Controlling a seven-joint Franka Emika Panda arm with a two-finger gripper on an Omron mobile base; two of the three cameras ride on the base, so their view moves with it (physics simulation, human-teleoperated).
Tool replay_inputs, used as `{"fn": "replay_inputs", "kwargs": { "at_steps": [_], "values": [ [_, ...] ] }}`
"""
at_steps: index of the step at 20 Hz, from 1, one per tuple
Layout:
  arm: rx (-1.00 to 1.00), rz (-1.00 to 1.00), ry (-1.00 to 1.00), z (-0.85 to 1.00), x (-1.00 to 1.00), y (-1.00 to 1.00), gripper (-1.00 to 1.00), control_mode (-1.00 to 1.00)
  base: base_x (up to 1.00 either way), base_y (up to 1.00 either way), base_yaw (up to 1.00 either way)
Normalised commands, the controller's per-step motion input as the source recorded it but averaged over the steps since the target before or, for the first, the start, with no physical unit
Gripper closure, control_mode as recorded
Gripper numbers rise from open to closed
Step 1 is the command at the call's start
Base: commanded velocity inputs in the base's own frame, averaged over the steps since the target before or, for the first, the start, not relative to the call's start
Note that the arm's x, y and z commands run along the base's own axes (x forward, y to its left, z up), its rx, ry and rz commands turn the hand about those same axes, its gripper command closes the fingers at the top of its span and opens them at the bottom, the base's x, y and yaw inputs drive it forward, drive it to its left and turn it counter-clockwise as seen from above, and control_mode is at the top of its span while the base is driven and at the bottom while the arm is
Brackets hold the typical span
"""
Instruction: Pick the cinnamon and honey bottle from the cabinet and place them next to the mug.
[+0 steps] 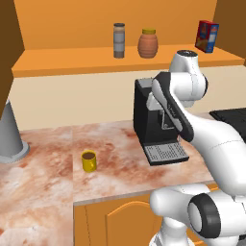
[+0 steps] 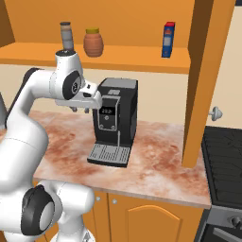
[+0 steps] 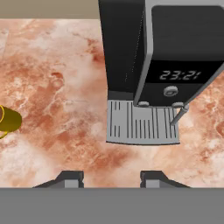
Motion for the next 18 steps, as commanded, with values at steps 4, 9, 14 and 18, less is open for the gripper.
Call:
{"fn": "replay_inputs", "kwargs": {
  "at_steps": [4, 9, 14, 18],
  "values": [
    [0.0, 0.0, 0.01, 0.01, 0.0, 0.0, -1.0, -1.0, 0.0, 0.0, 0.0],
    [-0.02, 0.0, -0.11, 0.44, -0.15, 0.01, -1.0, -1.0, 0.0, 0.0, 0.0],
    [-0.02, 0.0, -0.11, 0.45, -0.18, 0.02, -1.0, -1.0, 0.0, 0.0, 0.0],
    [-0.01, 0.0, -0.09, 0.45, -0.15, 0.01, -1.0, -1.0, 0.0, 0.0, 0.0]
  ]
}}
